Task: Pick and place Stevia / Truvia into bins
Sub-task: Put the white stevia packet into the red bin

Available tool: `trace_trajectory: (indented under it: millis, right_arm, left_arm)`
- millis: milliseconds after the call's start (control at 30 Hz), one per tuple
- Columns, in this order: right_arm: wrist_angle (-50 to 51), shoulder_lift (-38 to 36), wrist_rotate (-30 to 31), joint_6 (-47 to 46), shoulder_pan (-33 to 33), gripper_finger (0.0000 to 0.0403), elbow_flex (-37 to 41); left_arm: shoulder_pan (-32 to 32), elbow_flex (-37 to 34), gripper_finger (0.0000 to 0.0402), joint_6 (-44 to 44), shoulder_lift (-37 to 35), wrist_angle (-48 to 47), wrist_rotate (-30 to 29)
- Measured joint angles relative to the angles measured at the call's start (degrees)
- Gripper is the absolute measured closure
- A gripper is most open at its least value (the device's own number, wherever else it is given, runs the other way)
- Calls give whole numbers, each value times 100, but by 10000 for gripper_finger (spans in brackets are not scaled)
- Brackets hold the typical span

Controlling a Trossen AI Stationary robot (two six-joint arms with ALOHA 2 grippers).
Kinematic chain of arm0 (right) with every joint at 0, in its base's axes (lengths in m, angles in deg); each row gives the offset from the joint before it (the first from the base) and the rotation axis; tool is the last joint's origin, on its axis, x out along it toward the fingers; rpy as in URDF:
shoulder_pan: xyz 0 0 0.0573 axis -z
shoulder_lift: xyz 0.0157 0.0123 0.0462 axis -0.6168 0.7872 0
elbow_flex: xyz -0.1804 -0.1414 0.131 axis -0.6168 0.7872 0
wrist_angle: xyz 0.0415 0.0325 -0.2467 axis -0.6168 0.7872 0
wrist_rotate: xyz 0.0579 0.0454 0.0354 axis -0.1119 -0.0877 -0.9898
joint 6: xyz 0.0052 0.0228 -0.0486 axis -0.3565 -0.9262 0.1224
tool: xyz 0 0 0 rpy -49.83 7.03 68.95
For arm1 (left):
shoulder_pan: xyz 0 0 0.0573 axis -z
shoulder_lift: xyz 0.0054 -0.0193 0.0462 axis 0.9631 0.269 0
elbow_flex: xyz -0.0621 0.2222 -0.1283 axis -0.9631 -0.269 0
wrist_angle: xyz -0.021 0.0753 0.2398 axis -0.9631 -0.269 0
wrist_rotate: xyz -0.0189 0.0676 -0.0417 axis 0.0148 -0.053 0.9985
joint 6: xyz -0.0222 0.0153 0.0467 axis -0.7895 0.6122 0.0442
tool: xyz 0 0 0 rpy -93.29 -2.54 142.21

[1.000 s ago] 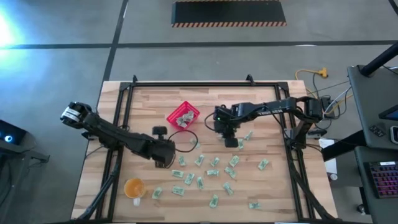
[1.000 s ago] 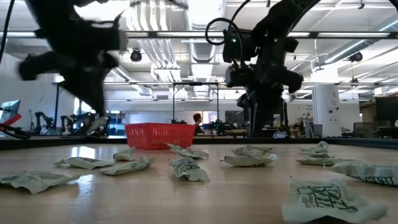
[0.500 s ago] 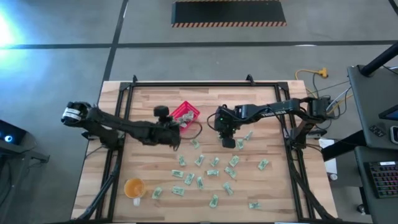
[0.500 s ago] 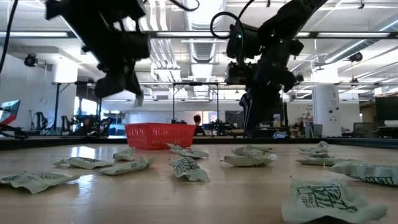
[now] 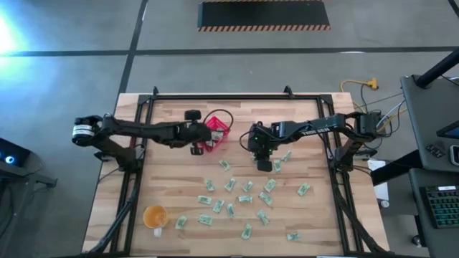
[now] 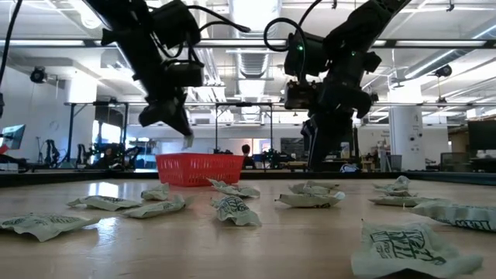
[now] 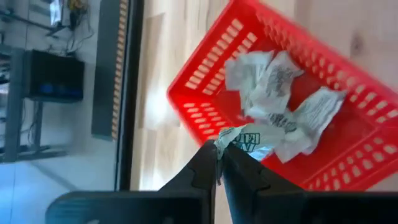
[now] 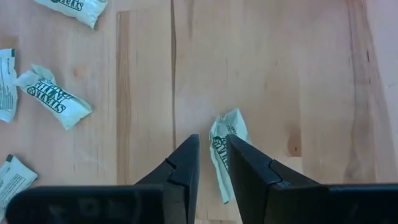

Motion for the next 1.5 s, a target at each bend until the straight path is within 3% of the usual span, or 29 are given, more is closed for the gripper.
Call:
trace_trajectory:
  millis: [333,500,800,1100,1367,1500]
  right_arm:
    - [-442,4,2,521,2,312,341]
    - [-714,4,4,769,2,302,415]
    - [-922,222,2,776,0,299,434]
    - [-938,398,9,855,4,315,419]
    - [-900,380,24,1047,9,382,422]
    - [-864,356,26,1148,2,393,390]
  left_arm:
    - [15,0,282,-235,0,-29,16]
    - [15,0,251,-640,-17,-100,-15]
    - [80,66,246,-1023,-215,-586,-17]
    - [386,10,246,-1449,-1075,-838,-18]
    - [938,-2,246,-1713,-1772,-834,-17]
    - [1263,-4,246,-1844,-2001,-834,-10]
